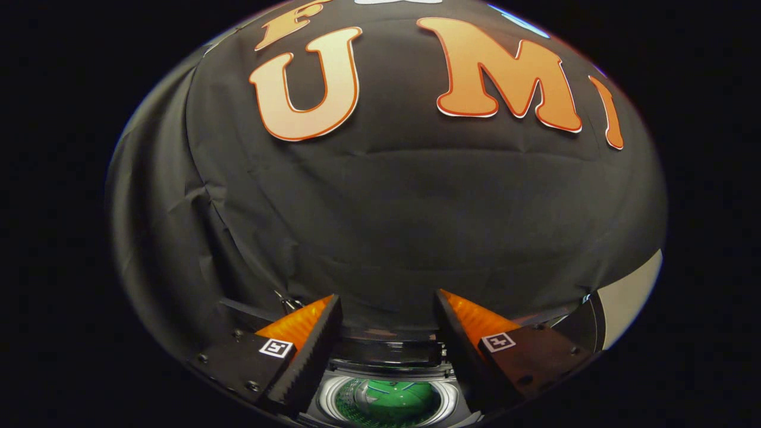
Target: Put the clothes into the washing machine and then close the washing machine lid.
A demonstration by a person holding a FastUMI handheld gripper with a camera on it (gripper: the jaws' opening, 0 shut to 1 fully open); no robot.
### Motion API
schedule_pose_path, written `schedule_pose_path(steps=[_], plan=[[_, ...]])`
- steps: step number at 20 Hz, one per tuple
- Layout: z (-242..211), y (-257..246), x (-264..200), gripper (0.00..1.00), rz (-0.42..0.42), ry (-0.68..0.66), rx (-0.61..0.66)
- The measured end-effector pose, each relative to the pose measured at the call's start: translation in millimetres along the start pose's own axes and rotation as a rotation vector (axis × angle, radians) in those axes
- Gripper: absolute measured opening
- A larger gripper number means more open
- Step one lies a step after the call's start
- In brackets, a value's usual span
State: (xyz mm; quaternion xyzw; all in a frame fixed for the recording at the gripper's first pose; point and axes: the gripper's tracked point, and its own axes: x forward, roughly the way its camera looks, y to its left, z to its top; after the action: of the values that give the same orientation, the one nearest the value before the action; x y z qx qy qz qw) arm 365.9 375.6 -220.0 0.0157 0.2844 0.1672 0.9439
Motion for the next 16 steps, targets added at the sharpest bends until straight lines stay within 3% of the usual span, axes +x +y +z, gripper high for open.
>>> schedule_pose_path(steps=[16], plan=[[-75, 20, -73, 0.99, -0.023, -0.004, -0.021]])
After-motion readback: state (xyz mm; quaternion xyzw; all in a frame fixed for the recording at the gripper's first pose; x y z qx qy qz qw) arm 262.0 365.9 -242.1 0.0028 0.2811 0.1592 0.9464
